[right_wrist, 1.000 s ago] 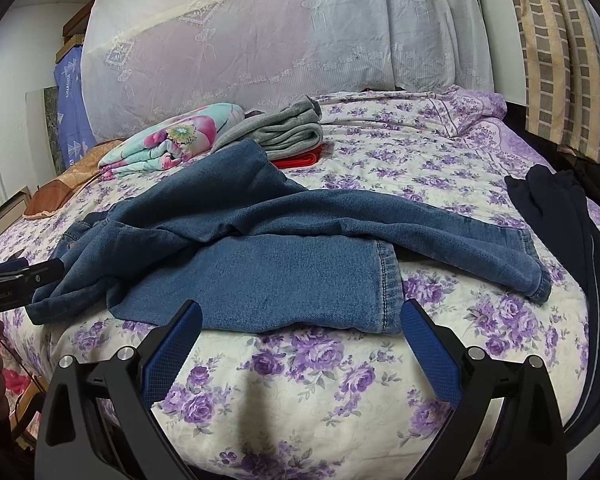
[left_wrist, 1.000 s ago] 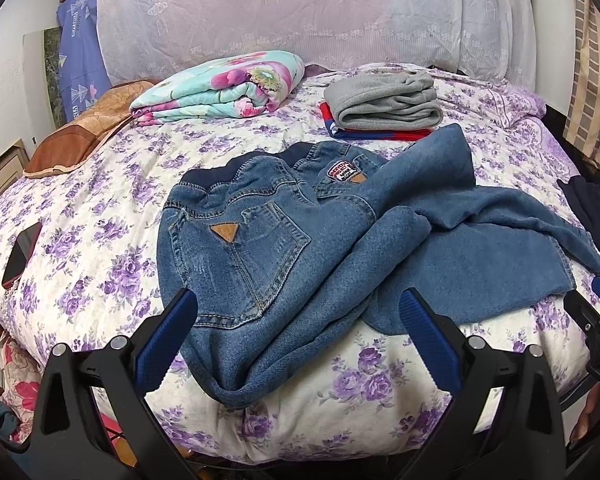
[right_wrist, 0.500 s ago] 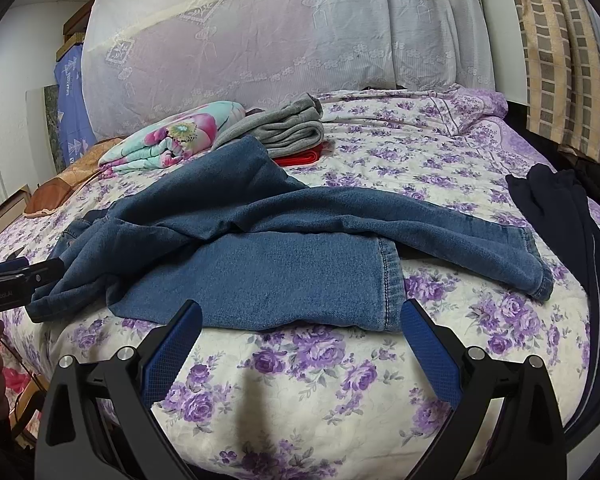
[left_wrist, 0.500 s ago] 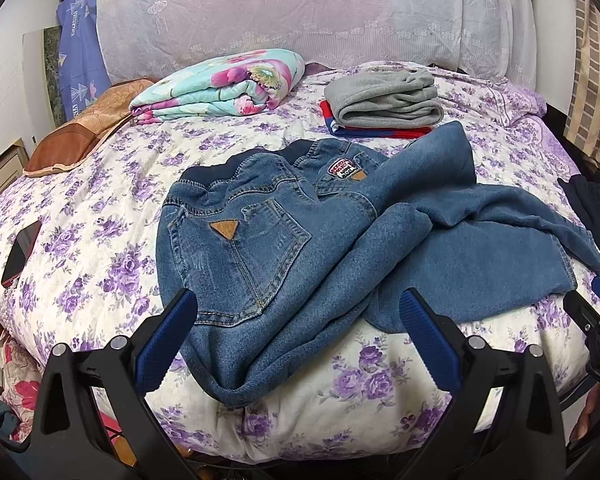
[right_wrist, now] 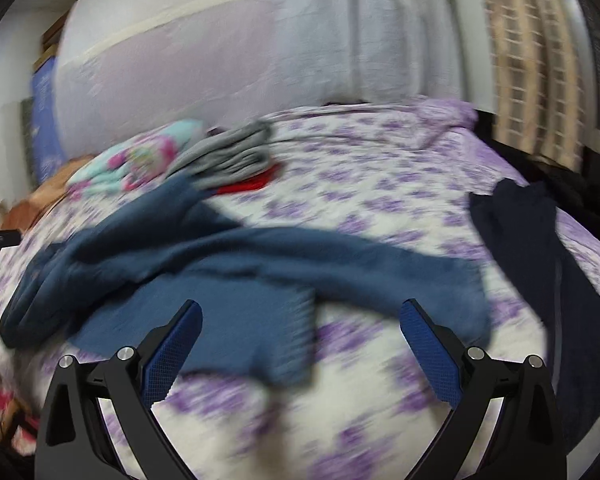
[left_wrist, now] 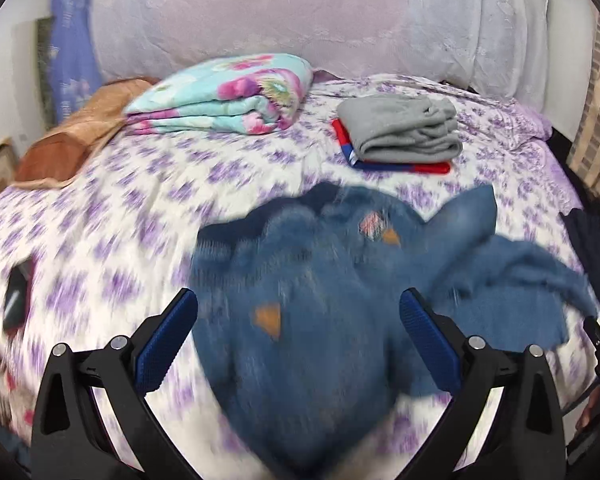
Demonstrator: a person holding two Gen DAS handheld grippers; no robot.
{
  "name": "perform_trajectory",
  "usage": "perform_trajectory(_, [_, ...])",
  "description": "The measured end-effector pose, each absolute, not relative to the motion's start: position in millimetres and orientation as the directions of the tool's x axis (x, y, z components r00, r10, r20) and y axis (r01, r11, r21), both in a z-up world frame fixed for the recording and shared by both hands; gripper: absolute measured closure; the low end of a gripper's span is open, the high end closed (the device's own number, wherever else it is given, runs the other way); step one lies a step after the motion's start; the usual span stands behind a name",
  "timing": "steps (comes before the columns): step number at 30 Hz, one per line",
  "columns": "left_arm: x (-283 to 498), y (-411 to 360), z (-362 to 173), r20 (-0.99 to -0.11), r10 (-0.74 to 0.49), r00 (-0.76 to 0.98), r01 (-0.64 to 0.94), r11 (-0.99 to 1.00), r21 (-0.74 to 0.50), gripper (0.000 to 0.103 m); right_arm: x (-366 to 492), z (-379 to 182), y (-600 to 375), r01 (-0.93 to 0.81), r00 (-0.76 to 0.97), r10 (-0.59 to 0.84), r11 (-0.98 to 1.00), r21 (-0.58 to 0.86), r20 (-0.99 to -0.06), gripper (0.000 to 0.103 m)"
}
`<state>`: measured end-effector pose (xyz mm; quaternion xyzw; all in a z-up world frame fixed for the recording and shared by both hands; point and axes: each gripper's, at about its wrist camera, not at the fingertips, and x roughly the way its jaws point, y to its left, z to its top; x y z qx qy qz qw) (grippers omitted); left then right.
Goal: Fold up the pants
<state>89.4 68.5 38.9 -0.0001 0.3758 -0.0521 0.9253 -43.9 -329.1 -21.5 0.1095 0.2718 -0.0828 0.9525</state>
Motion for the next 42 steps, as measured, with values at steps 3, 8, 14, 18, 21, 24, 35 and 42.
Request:
perform_trajectory(3, [150.7,67.5,43.9,-0.717,-0.097,0.69,0.137,0.991,-0.002,0.005,-30.4,-18.3,-372.7,0.294,0.833,-0.154,0.937,0.188,-0.532,0.003])
perform_trajectory(8, [255.1,35.3,16.1,-0.826,-0.181,0.534,0.23,0.971,-0.064,0.005,-2.9,-20.9,-428.1,0.358,0.806,-0.157,0.898,0.258,-0.571,0.003])
perform_trajectory(14, [314.8,-12.3,-40.1,-0.916,-0.13,0.378,0.284,0.959,-0.019,0.005,17.1,-36.9,-451.6,0.411,0.73,-0.172,0.884,0.224,-0.661,0.003])
perform_trajectory(18, [311.2,-34.2,-65.0,-0.913,-0.044,0.406,0.345,0.932,0.108,0.004,31.2,-52.4,-455.8,0.407,0.703,-0.134,0.882,0.24,-0.698,0.003])
perform_trajectory(21, [301.9,-35.4,-59.8,-0.911,-0.105,0.4,0.377,0.924,0.059,0.032,43.7,-61.4,-454.4,0.379,0.693,-0.086,0.888,0.259,-0.716,0.003])
perform_trajectory(24, [279.0,-43.8,-49.1,-0.891,-0.101,0.443,0.42,0.901,0.107,0.065,53.8,-65.7,-445.2,0.302,0.708,-0.049,0.923,0.239,-0.704,0.081])
perform_trajectory(35, [239.7,-4.6,24.9,-0.766,-0.208,0.609,0.319,0.948,-0.005,0.08,44.7,-35.3,-446.5,0.273,0.761,-0.057,0.932,0.24,-0.646,0.051])
perform_trajectory(42, [248.4,68.3,63.2,-0.687,-0.157,0.71,0.108,0.988,-0.114,0.08,30.6,-43.0,-468.4,0.375,0.701,-0.174,0.915,0.15,-0.692,0.003])
